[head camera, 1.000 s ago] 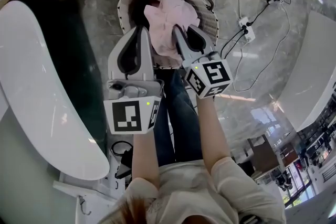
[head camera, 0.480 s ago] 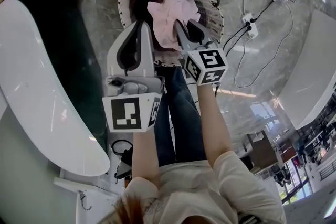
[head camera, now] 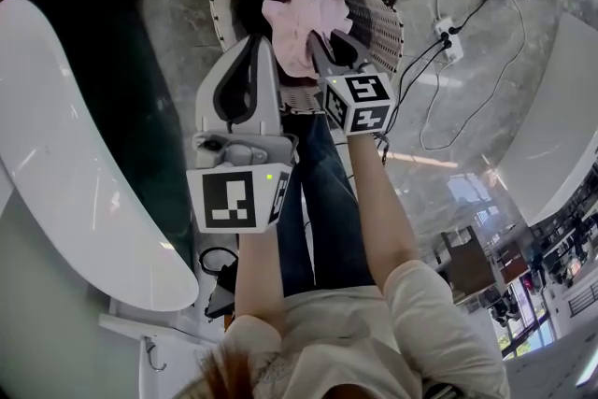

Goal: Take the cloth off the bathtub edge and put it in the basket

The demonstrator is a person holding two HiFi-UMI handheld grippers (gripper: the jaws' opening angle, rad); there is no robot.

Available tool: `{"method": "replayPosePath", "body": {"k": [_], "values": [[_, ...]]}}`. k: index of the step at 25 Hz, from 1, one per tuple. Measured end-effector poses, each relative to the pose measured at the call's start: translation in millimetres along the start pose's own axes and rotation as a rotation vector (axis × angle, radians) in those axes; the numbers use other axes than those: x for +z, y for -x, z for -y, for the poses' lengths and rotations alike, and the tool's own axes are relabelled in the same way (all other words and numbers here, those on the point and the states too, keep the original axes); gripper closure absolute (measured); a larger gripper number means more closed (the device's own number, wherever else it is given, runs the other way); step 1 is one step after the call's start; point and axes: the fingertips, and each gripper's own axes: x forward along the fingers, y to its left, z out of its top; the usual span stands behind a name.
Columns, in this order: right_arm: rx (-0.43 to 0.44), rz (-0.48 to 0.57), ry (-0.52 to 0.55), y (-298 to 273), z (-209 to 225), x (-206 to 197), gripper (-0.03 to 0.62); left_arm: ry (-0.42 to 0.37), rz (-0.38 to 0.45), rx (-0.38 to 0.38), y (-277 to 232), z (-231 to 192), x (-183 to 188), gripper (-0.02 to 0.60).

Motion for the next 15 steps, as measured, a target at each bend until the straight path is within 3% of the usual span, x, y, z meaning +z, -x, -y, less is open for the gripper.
{"method": "replayPosePath", "body": {"k": [15], "values": [[-0.059, -0.073, 0.005, -49.4, 11.3, -35.8, 0.523, 0.03, -0.046, 0.008, 4.5, -14.3, -23.6, 0.532]]}}
